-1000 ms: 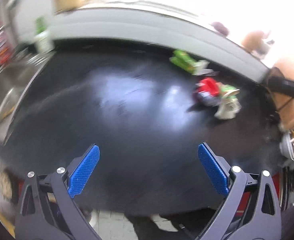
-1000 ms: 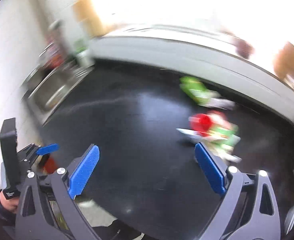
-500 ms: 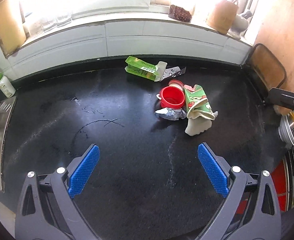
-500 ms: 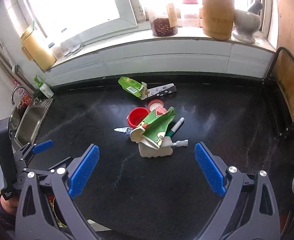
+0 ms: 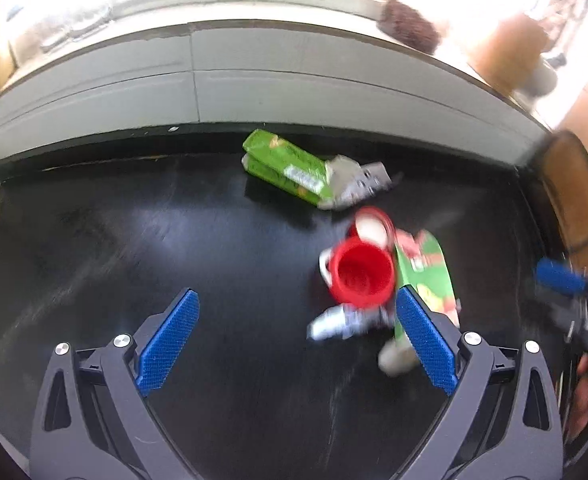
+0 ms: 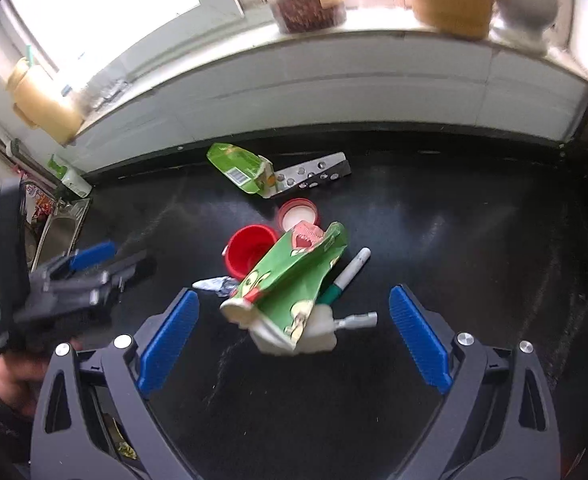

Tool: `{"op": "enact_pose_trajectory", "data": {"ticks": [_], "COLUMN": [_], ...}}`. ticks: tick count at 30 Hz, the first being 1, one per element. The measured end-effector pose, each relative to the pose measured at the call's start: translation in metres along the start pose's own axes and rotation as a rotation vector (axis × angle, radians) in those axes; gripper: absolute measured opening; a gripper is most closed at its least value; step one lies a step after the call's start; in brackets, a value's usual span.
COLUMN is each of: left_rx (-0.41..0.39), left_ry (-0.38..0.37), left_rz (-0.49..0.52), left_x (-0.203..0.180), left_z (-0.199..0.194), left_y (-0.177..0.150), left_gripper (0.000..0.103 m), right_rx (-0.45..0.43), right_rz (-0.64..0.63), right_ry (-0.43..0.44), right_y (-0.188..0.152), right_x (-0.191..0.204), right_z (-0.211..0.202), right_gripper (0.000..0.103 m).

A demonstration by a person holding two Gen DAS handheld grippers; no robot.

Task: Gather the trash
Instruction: 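Bring both empty tools back over the remaining trash on the countertop, then grasp the green juice carton with left tool while right tool grasps the green cartoon cup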

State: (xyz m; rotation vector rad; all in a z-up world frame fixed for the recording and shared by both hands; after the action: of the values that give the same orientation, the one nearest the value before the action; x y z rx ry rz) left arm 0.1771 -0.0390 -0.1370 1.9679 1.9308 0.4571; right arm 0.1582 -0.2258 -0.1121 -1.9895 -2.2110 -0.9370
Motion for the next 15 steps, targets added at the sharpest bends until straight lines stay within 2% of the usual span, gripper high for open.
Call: {"op": "enact_pose_trajectory", "data": {"ticks": [3, 8, 12, 15], "left_rx": [0.027, 0.077, 0.125, 0.146], "left_ry": [-0.009, 0.005, 0.019, 0.011], "left_rz": [-0.038, -0.128, -0.199, -0.212], "left_x": [-0.006, -0.010, -0.011, -0.016], "left_z": [0.034, 0.091, 0.130, 0.150], "left_y": [0.036, 0.080, 0.099, 0.103], "left_gripper": [0.096, 0.096, 0.096, 0.094], "right_rx": [0.056, 0.144, 0.203, 0.232], "right_rz": [0.028, 0.047, 0.057, 0.082], "right_ry": [0.006, 0.020, 0.044, 0.080], "right_y": [0.006, 0.010, 0.008, 0.006], "right_x": [-0.012, -0.024, -0.029, -0.033], "right_z": [0.026, 0.064, 0.086, 0.096], "right_gripper": [0.093, 0.086, 0.082, 0.075]}}
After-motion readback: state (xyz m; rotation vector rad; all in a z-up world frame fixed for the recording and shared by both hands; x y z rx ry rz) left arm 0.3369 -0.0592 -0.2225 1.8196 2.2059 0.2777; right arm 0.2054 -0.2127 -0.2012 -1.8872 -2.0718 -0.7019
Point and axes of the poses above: each gripper's, at about its wrist camera, not at the fingertips, and z roughly the way its jaws point, x to its left, y to its top, the point moved 3 cm from there along z, roughly the way its jaws point, and after that the axes turned 9 degrees about y, right-handed, at the moved point
